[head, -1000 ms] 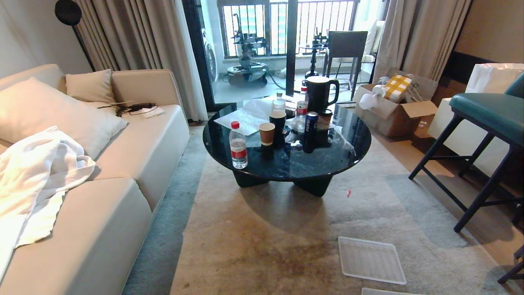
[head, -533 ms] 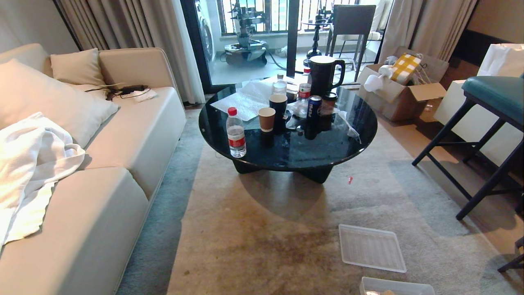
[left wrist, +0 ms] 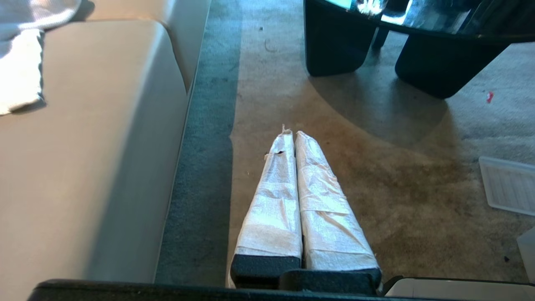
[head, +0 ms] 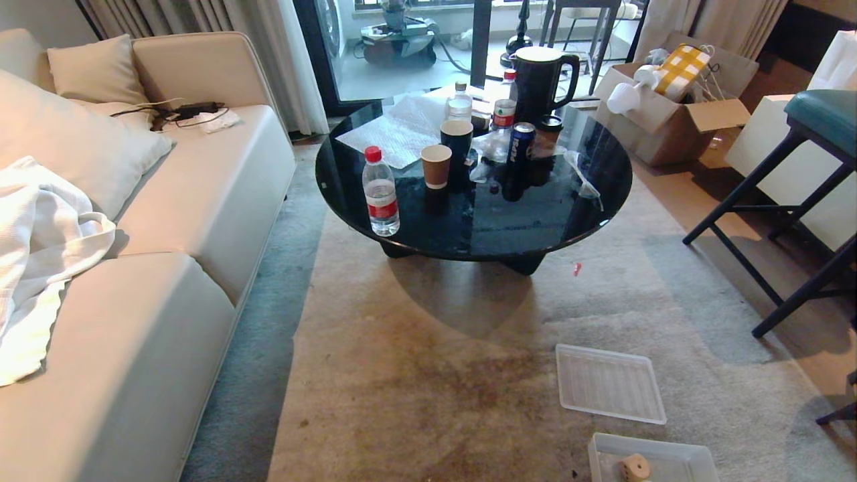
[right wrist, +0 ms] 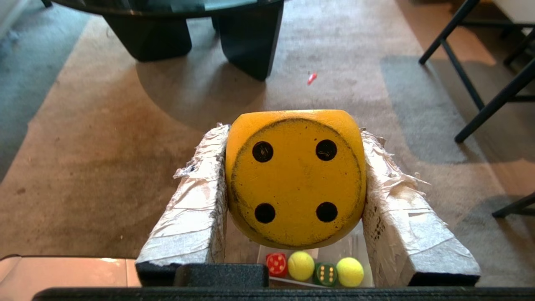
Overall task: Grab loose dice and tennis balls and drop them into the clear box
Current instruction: Put the toys in the box
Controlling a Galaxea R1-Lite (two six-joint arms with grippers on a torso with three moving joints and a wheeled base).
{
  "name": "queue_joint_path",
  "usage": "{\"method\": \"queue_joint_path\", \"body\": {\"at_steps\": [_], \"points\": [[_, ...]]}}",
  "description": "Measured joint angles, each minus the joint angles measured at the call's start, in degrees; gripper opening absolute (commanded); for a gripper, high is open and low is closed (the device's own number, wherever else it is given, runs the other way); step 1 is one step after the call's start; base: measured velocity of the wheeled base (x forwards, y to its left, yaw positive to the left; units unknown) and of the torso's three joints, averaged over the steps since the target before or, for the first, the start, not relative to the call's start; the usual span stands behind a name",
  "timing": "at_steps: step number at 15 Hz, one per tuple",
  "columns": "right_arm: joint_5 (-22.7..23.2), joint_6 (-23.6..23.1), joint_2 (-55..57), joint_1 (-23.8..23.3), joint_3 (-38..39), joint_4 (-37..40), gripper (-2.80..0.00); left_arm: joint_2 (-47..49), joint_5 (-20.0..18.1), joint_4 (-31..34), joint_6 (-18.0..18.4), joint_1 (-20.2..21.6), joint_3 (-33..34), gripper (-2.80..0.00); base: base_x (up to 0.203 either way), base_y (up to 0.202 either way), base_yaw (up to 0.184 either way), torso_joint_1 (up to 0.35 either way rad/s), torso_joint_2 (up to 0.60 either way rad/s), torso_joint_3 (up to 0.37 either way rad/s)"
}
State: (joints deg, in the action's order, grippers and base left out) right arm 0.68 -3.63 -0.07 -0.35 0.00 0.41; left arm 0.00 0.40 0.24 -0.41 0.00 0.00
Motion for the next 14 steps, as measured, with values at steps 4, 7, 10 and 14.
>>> {"method": "queue_joint_path", "body": {"at_steps": [4,7,10,14], "points": [[0.0,0.0,0.0,0.02,0.0,0.02,-2.8,0.0,0.0,0.0,0.01,0.0,0.0,-2.8,0.0,0.0,0.0,0.002,0.0,-0.199],[-0.02,-0.02,0.0,0.02,0.0,0.02,-2.8,0.0,0.01,-0.02,0.0,0.0,0.0,-2.8,0.0,0.0,0.0,0.002,0.0,-0.198],[0.0,0.0,0.0,0.0,0.0,0.02,-2.8,0.0,0.01,0.0,0.0,0.0,0.0,-2.8,0.0,0.0,0.0,0.002,0.01,-0.197],[-0.02,-0.02,0.0,0.02,0.0,0.03,-2.8,0.0,0.01,0.0,0.0,0.0,0.0,-2.8,0.0,0.0,0.0,0.002,0.0,-0.196]]}}
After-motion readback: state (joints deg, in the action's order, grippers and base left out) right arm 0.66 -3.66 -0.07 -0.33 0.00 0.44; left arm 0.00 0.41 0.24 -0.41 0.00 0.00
